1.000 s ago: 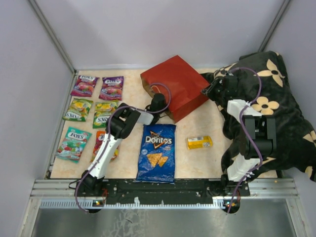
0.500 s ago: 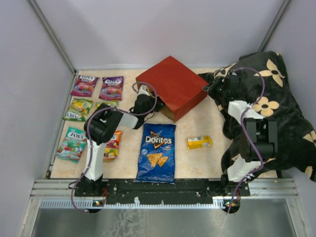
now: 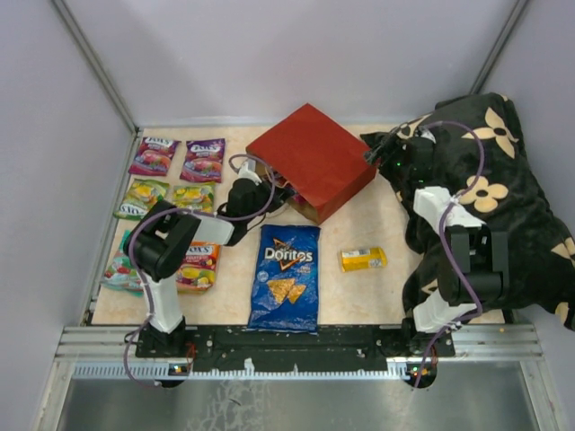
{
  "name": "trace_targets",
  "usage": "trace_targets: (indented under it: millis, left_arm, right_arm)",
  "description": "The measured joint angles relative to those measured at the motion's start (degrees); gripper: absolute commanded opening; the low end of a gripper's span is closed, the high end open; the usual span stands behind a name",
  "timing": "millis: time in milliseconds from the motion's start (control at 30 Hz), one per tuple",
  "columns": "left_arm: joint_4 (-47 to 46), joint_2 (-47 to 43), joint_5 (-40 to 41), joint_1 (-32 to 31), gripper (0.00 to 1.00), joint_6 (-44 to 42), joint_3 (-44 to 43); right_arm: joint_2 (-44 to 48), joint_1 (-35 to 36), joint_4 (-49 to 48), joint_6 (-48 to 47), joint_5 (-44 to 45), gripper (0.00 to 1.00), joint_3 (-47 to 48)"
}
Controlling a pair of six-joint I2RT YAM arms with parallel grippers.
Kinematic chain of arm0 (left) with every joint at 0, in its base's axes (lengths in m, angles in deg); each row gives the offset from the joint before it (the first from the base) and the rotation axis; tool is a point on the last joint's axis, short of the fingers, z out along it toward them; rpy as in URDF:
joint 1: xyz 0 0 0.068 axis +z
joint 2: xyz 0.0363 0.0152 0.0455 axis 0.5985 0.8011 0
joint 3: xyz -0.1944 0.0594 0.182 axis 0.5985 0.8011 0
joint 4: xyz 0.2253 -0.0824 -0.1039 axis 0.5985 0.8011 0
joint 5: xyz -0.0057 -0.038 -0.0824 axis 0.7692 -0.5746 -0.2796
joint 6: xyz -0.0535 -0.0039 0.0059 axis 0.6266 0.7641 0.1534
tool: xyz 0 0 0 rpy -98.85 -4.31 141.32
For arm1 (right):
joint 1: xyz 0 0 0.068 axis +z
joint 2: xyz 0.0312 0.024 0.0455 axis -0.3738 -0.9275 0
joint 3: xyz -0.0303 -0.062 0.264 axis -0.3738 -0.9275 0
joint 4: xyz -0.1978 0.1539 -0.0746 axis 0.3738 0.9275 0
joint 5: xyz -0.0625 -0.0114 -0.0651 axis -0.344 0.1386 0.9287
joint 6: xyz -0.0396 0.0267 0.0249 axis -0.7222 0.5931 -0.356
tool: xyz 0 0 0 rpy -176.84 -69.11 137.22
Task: Take the snacks out of the paper bag
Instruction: Take out the snack from the paper bag, then place the snack at the center of the board.
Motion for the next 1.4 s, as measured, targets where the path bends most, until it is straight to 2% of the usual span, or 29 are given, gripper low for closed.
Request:
trace_targets:
  millis: [167, 367, 500, 700, 867, 1033, 1200, 1400]
  left_arm:
    - [3.4, -8.0, -0.6, 1.0, 0.00, -7.3, 5.1]
    - [6.5, -16.3, -2.6, 3.8, 0.00, -13.2, 11.2]
    - [7.5, -19.2, -5.2, 6.6, 0.00, -15.2, 14.5]
    - [8.5, -22.8, -9.9, 10.8, 0.00, -18.1, 18.1]
    - [11.0, -24.8, -14.9, 14.2, 0.00, -22.2, 18.1]
    - [17.3, -24.7, -18.6, 16.6, 0.00, -27.4, 15.5]
    - [24.6, -21.3, -21.8, 17.3, 0.00, -33.5, 8.4]
    - [30.3, -18.0, -23.1, 17.7, 0.00, -38.4, 4.2]
  right_arm:
    - [2.6, 8.3, 4.8, -10.9, 4.5, 0.86, 3.6]
    - [3.0, 21.4, 7.6, -27.3, 5.2, 0.85, 11.3]
    - [1.1, 28.2, 11.1, -36.7, 4.3, 0.80, 17.3]
    - [-4.9, 32.8, 16.1, -45.4, 2.3, 0.74, 23.0]
    - [-10.9, 36.0, 21.9, -49.5, 2.3, 0.68, 26.5]
    - [-15.3, 37.9, 25.4, -50.8, 2.4, 0.59, 30.1]
    - [-18.8, 38.9, 27.2, -50.8, 2.4, 0.59, 34.9]
    - [-19.0, 40.4, 28.0, -51.0, 2.4, 0.57, 35.3]
